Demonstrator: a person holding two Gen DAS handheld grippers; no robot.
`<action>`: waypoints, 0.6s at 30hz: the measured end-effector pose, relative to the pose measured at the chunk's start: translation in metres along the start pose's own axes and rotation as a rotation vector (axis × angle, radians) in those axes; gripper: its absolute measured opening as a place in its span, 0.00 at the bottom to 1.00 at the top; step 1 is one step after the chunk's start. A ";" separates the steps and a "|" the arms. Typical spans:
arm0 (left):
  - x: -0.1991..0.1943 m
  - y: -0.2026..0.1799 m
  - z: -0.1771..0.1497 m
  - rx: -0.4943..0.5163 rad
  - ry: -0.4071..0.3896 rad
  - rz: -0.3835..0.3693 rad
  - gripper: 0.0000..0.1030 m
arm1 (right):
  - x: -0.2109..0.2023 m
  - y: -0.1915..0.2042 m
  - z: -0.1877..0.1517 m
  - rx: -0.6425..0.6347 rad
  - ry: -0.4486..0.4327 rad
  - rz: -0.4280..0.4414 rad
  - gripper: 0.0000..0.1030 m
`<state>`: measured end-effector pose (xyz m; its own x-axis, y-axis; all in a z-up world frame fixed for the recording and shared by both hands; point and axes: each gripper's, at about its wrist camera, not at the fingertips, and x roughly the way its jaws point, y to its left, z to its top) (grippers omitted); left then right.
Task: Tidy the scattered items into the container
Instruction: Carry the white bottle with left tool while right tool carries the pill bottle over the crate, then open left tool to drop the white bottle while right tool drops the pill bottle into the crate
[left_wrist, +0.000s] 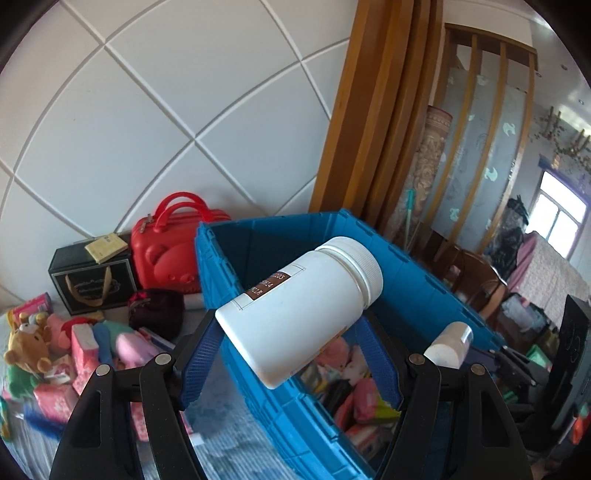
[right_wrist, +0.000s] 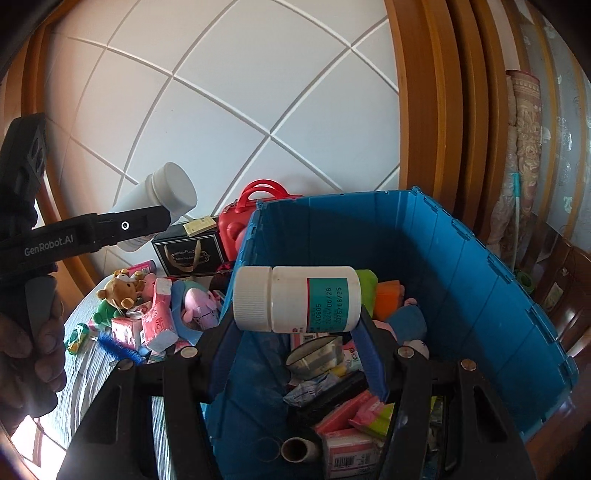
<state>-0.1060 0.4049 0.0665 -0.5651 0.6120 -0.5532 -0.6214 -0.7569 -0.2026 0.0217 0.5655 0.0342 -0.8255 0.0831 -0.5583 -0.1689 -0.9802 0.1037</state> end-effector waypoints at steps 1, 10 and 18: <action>0.005 -0.006 0.002 0.006 0.006 -0.012 0.71 | -0.001 -0.005 -0.001 0.010 0.000 -0.009 0.56; 0.053 -0.058 0.009 0.066 0.074 -0.106 0.71 | -0.004 -0.052 -0.013 0.104 0.008 -0.082 0.56; 0.082 -0.105 0.014 0.139 0.098 -0.157 0.71 | -0.006 -0.084 -0.020 0.151 0.016 -0.130 0.56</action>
<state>-0.0944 0.5378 0.0543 -0.4046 0.6893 -0.6009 -0.7702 -0.6112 -0.1825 0.0511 0.6440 0.0126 -0.7832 0.2030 -0.5877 -0.3531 -0.9232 0.1518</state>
